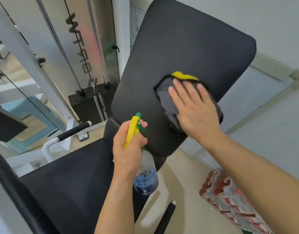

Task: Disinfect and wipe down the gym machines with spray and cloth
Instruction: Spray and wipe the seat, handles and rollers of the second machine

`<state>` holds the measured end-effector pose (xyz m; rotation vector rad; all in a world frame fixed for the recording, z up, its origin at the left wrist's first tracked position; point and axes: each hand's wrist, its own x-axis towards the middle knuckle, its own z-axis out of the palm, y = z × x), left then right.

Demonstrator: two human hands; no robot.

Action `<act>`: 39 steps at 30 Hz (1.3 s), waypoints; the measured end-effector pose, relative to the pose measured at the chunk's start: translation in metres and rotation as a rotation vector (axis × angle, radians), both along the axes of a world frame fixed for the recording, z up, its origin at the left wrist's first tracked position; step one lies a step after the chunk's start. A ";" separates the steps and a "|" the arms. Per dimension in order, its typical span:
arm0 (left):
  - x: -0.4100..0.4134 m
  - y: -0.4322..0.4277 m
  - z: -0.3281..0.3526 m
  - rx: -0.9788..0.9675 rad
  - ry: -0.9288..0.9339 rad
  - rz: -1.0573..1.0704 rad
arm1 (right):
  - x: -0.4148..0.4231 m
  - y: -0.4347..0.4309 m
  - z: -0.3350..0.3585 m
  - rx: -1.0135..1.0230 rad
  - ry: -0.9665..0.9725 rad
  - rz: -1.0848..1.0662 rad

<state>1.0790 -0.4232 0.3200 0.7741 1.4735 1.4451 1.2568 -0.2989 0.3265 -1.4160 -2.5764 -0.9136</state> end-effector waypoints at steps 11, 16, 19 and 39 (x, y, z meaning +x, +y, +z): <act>-0.024 -0.008 -0.043 -0.106 0.091 0.177 | -0.078 -0.016 -0.095 -0.252 -0.246 0.241; -0.031 -0.011 -0.057 -0.096 0.051 0.201 | -0.041 -0.055 -0.122 -0.387 -0.514 0.324; -0.031 -0.010 -0.061 -0.079 0.008 0.226 | -0.040 -0.013 -0.068 -0.175 -0.275 0.236; -0.045 -0.004 -0.079 -0.152 -0.085 0.400 | -0.050 0.005 -0.051 -0.204 -0.390 0.330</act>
